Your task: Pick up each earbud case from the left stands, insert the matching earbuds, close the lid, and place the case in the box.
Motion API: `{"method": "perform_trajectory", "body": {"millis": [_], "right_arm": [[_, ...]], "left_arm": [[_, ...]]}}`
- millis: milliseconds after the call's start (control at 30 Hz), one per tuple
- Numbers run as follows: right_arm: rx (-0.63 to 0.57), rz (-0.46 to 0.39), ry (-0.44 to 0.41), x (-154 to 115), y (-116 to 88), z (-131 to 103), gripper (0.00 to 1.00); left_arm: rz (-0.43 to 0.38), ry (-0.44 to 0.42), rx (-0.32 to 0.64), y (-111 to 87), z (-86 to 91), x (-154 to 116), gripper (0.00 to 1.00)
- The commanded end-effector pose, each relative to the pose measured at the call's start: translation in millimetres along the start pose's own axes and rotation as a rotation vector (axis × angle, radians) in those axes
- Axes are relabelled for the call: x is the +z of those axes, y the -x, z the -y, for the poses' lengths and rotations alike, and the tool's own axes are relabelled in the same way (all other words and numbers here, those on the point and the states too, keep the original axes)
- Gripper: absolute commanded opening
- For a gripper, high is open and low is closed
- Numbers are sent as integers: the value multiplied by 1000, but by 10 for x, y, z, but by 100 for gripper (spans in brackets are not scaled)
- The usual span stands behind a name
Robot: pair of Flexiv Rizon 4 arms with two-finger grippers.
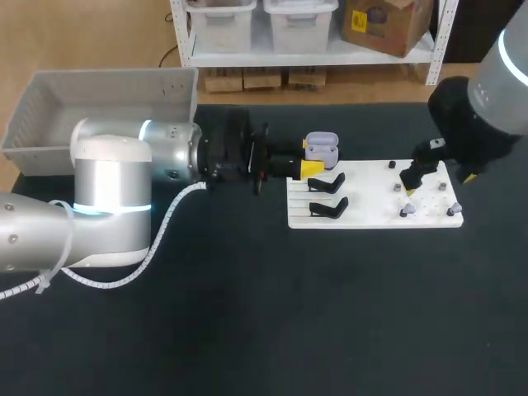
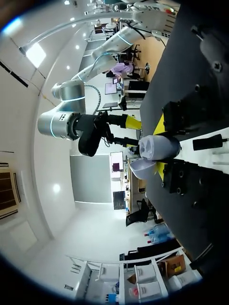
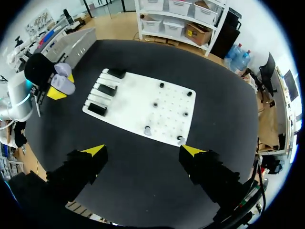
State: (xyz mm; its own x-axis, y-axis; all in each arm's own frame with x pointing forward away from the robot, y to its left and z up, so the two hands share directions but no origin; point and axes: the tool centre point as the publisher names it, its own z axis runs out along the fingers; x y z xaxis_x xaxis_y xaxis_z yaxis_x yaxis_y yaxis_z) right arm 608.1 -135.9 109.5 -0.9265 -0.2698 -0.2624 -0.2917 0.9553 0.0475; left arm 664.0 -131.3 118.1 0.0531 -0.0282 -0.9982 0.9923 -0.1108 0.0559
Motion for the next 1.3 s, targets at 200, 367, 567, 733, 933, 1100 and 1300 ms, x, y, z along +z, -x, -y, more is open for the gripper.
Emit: {"method": "perform_trajectory", "body": {"millis": [200,367,567,733,933,1100,1300], "right_arm": [[40,-62,-99,176,-167,191,100],[46,-49,-88,180,-181,235,100],[46,-49,-88,180,-181,235,100],[46,-49,-88,180,-181,235,100],[46,-49,-88,180,-181,235,100],[76,-76,-65,325,-192,342,100],[107,-95,-71,464,-193,432,100]], "left_arm": [[0,7,2,0,17,3,0],[0,7,2,0,17,3,0],[0,7,2,0,17,3,0],[0,7,2,0,17,3,0],[0,7,2,0,17,3,0],[0,7,2,0,17,3,0],[0,7,2,0,17,3,0]]}}
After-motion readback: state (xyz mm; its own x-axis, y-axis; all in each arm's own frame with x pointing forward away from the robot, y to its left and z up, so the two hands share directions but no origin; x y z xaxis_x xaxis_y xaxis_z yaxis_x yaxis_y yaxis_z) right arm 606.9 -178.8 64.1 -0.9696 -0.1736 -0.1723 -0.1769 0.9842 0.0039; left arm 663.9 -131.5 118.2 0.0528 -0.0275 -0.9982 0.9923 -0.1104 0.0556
